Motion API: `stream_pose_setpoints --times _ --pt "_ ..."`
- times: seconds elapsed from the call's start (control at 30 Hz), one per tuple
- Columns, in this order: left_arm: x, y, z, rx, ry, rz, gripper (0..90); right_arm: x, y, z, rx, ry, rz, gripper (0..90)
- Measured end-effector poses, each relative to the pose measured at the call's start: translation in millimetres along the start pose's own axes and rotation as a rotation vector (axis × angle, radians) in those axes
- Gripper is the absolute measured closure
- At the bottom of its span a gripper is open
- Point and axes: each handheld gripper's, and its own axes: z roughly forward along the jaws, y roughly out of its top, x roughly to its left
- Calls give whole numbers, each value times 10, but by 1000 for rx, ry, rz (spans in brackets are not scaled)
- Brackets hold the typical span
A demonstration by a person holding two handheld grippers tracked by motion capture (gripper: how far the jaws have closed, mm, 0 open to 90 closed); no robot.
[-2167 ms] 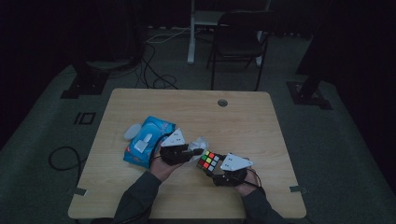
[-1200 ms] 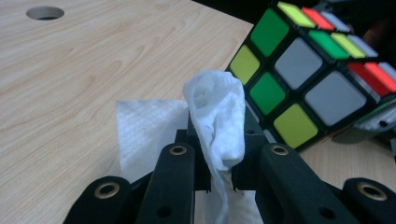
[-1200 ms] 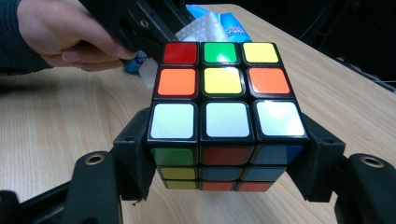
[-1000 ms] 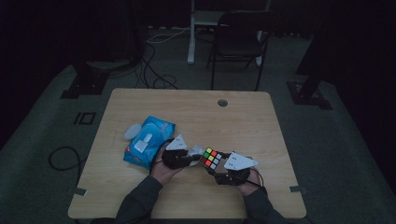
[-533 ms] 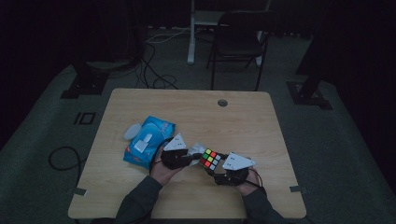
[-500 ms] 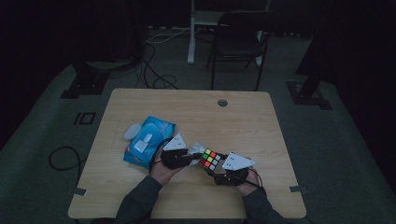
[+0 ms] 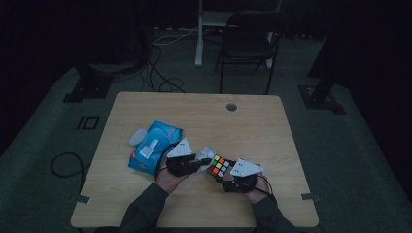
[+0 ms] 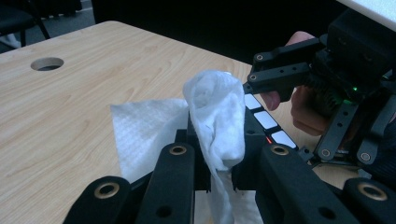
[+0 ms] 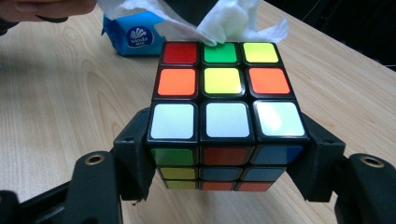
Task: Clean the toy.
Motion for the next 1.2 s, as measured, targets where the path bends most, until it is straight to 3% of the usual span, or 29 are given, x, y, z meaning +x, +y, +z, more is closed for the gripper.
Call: stream_pose_setpoints --times 0.37,1.0,1.2 --pt "34 -57 14 11 9 -14 818 -15 13 -25 -8 -14 7 344" --pt "92 -339 220 135 57 -39 817 -62 50 -107 -54 -36 41 344" --pt "69 -359 217 128 56 -42 816 -97 43 -113 -48 -52 59 344"
